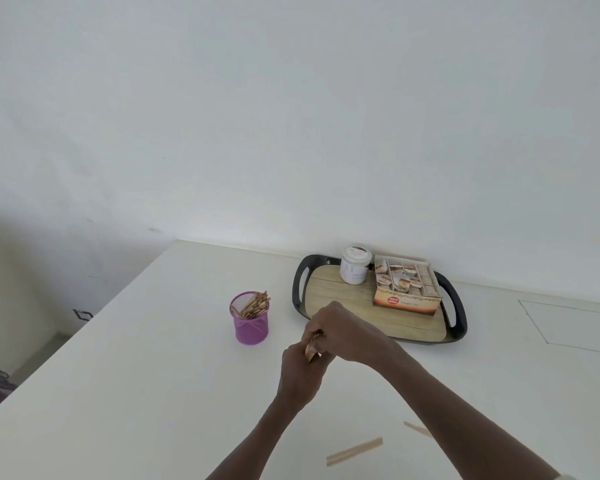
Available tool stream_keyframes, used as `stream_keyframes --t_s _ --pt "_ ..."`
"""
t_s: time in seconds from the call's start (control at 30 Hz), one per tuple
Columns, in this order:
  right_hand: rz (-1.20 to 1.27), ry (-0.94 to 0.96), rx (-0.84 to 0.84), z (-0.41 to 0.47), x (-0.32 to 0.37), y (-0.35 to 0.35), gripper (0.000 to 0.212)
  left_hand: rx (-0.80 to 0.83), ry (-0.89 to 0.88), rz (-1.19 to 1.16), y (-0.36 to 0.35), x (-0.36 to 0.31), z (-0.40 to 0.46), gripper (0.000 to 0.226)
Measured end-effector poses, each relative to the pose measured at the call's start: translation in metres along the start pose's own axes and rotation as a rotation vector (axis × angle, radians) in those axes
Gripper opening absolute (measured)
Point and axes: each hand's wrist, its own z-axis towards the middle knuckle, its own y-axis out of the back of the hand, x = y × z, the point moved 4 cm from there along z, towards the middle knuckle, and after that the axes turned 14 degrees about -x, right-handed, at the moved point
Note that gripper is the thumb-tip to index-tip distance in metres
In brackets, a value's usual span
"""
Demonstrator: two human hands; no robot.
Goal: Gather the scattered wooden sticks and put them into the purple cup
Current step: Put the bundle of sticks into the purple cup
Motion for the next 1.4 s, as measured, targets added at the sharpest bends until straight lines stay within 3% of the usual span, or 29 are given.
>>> stream_keyframes --t_s 0.17,0.23,0.3,0.5,0.93,1.07,1.3,1.4 --pt "-0.054 0.001 -0.054 0.028 0.008 -0.003 0.019 -0.084 0.038 -0.029 0.014 0.013 0.017 0.041" --pt "-0.052 -0.008 -0.092 0.044 0.01 0.006 0.017 -0.136 0.094 0.006 0.021 0.026 0.023 0.026" --pt "-0.046 -0.005 -0.144 0.062 0.013 0.017 0.016 -0.158 0.166 0.007 0.027 0.039 0.025 0.024" --pt "-0.031 0.021 -0.338 0.11 0.036 0.016 0.018 -0.086 0.199 0.085 0.023 0.063 0.027 0.022" --pt "-0.245 0.015 -0.084 0.172 0.027 -0.08 0.031 0.012 0.108 0.127 0.0 0.068 0.031 0.013" --pt "-0.186 -0.032 -0.025 0.177 0.024 -0.09 0.017 0.015 0.112 0.15 -0.004 0.071 0.033 0.013" --pt "-0.096 -0.013 -0.128 0.168 0.022 -0.07 0.05 0.006 0.108 0.146 -0.009 0.065 0.025 0.011" --pt "-0.037 -0.002 -0.172 0.16 0.019 -0.055 0.038 0.017 0.104 0.142 -0.014 0.057 0.02 0.01"
